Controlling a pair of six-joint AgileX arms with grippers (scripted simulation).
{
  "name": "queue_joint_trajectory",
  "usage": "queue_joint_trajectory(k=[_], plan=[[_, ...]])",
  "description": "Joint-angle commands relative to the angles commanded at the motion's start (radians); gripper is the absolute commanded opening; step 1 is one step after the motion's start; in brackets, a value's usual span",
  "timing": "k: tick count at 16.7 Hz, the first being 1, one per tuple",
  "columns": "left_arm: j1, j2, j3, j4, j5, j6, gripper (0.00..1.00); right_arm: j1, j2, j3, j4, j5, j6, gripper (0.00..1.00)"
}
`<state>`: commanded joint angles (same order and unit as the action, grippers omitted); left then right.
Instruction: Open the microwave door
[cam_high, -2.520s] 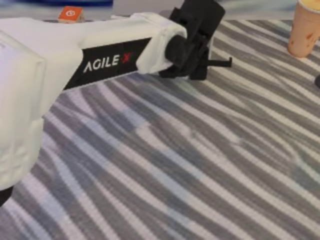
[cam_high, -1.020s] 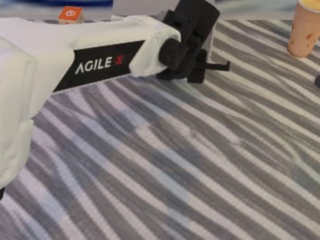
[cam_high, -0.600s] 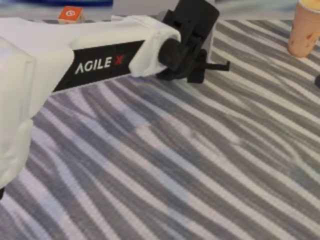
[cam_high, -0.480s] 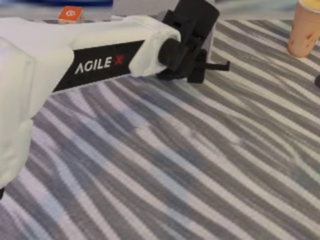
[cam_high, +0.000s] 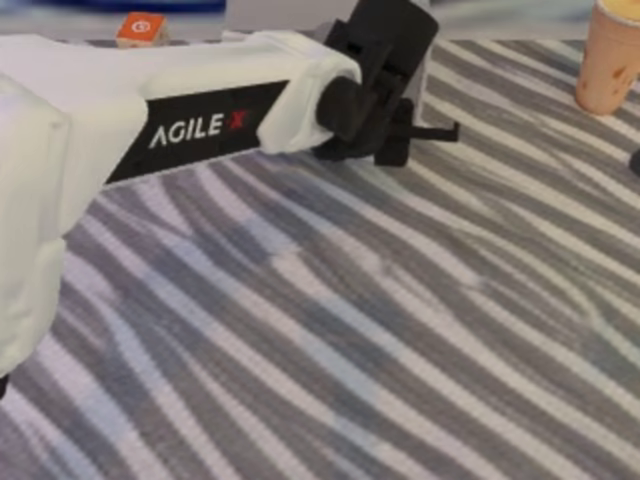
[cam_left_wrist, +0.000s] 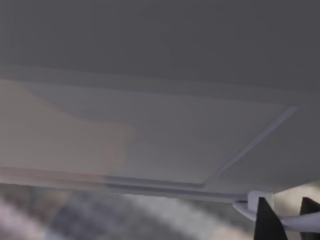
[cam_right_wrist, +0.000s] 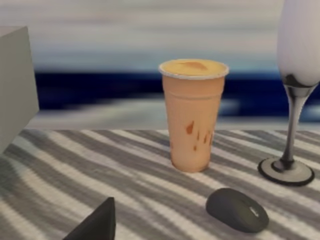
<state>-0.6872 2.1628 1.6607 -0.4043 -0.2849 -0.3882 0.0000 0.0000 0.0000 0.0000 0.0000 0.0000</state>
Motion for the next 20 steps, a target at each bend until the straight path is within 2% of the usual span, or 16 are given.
queue_joint_trajectory(k=[9, 20], plan=[[0.007, -0.033, -0.053, 0.032, 0.030, 0.040, 0.00, 0.000, 0.000, 0.000, 0.000, 0.000, 0.000, 1.00], [0.007, -0.033, -0.054, 0.032, 0.030, 0.040, 0.00, 0.000, 0.000, 0.000, 0.000, 0.000, 0.000, 1.00]])
